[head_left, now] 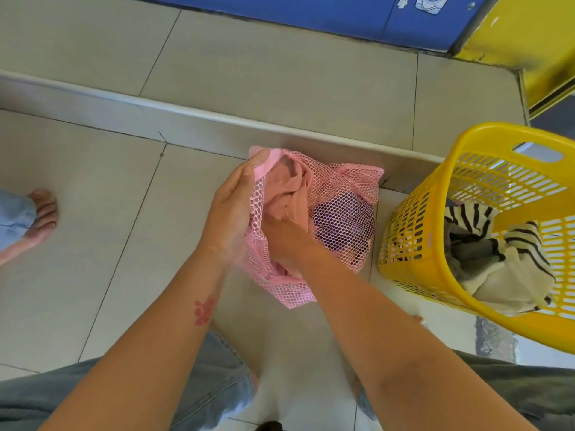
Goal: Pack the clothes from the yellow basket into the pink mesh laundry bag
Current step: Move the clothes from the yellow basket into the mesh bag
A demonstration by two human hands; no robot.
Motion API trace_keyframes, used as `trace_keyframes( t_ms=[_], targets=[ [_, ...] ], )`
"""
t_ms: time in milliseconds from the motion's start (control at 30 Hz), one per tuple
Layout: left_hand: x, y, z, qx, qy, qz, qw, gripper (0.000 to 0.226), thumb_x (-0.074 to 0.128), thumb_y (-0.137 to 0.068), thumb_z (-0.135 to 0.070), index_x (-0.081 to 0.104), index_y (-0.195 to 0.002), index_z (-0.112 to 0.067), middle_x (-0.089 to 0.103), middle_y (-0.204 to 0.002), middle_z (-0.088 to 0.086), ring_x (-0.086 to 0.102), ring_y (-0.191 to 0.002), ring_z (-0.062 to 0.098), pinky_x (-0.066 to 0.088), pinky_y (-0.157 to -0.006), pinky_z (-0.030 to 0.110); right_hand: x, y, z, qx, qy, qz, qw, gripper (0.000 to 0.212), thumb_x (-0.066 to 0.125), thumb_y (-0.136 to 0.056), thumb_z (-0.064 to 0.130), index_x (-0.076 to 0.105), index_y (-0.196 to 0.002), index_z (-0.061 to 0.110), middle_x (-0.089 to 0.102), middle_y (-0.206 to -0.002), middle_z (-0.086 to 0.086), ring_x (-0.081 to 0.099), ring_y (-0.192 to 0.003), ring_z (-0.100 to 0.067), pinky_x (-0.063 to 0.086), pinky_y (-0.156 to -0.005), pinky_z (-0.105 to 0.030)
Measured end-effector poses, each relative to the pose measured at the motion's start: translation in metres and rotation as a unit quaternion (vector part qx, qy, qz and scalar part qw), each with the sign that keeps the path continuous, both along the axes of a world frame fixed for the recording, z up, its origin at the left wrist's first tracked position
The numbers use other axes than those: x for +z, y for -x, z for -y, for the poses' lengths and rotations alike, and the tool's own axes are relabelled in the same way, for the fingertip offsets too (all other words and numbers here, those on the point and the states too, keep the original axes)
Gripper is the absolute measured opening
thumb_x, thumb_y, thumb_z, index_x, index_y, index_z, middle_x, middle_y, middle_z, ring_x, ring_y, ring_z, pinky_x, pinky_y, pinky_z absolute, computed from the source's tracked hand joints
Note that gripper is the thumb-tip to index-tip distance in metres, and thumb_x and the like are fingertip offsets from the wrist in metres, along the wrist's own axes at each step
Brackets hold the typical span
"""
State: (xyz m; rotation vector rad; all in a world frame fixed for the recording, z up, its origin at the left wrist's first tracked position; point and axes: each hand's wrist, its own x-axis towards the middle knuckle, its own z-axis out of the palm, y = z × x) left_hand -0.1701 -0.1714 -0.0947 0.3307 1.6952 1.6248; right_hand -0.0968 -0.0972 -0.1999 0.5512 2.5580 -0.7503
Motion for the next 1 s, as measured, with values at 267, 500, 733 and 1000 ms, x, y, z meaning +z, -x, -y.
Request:
trace_keyframes(
  t_ms=[267,500,733,1000],
  targets=[
    [0.031,0.007,0.001,0.055,-0.135,0.084,0.986,0.031,0.045,-0.102,-0.024,0.059,-0.128,-0.015,0.061,-0.134,0.005,0.058,-0.125,0.019,0.047,-0.104,0.042,-0.034,-0.031,-0.043,0.091,-0.092,0.169,0.977,0.029,0.058,-0.091,0.026,0.067,-0.117,0.016,0.067,-0.12,-0.005,0.061,-0.112,-0.029,0.049,-0.098,-0.04],
    [0.017,0.007,-0.001,0.049,-0.049,0.008,0.998,0.031,0.047,-0.098,-0.035,0.066,-0.123,-0.029,0.064,-0.131,-0.004,0.056,-0.126,0.016,0.038,-0.112,0.046,-0.025,-0.054,-0.044,-0.235,-0.188,-0.202,0.932,0.027,0.059,-0.085,0.037,0.045,-0.098,0.018,0.053,-0.095,-0.002,0.051,-0.08,-0.02,0.047,-0.065,-0.032],
    [0.021,-0.002,0.004,0.017,-0.058,0.016,0.998,0.03,0.045,-0.103,-0.025,0.064,-0.126,-0.024,0.064,-0.131,-0.008,0.057,-0.124,0.009,0.039,-0.112,0.039,-0.006,-0.009,-0.074,-0.445,-0.114,-0.056,0.887,0.054,0.04,-0.095,0.054,0.051,-0.121,0.008,0.059,-0.122,-0.017,0.056,-0.113,-0.038,0.045,-0.092,-0.046],
    [0.008,0.011,0.008,0.049,0.045,-0.04,0.997,0.031,0.041,-0.103,-0.032,0.063,-0.125,-0.035,0.063,-0.128,-0.02,0.055,-0.123,0.0,0.039,-0.112,0.037,0.025,-0.035,-0.093,-0.545,-0.046,-0.118,0.829,0.03,0.037,-0.102,0.022,0.048,-0.124,0.004,0.063,-0.117,-0.02,0.059,-0.107,-0.038,0.043,-0.079,-0.038]
  ],
)
